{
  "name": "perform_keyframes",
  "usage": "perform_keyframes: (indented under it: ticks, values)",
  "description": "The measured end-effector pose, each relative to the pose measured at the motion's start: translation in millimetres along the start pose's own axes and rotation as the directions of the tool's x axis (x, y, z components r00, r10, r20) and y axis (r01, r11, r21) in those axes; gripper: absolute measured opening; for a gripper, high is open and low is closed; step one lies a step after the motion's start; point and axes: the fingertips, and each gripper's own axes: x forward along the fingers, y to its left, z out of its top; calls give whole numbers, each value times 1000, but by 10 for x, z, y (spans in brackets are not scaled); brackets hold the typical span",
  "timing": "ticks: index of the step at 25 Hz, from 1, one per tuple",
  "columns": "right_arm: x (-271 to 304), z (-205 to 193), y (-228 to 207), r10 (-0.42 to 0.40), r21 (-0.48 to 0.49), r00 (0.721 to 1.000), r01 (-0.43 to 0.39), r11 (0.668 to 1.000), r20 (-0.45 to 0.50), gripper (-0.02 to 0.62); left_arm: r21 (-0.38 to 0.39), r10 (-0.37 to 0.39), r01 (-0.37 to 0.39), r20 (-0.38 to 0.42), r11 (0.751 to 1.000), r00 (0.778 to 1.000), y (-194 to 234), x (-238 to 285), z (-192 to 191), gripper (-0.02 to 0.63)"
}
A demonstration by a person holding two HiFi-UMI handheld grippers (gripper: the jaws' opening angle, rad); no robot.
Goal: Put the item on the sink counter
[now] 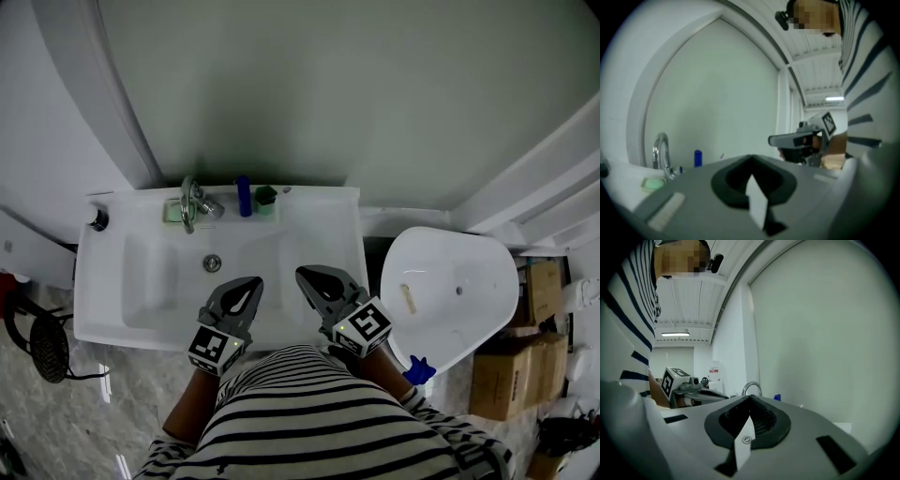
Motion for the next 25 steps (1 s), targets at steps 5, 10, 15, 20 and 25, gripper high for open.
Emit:
perform_keyframes:
  ticks: [5,10,15,20,25]
  values:
    - [-12,16,-1,-1,-19,1000,1,1000,5,8,14,0,0,45,1000,999,-52,28,123,8]
    - [-18,-15,67,9,-59,1000,-10,998,-23,6,19,-13,13,30,1000,999,-103,25,106,8]
    - [17,25,97,17,-63,1000,-18,998,-13,6,17,-13,12,29,1000,999,-70,11,130,8]
    - [48,31,104,19,-54,1000,-19,998,-4,6,24,-12,11,29,1000,1000,-33,5,155,8]
    - [57,70,73,8,-43,1000,-7,999,19,6,23,-12,12,-3,1000,1000,-2,-10,110,8]
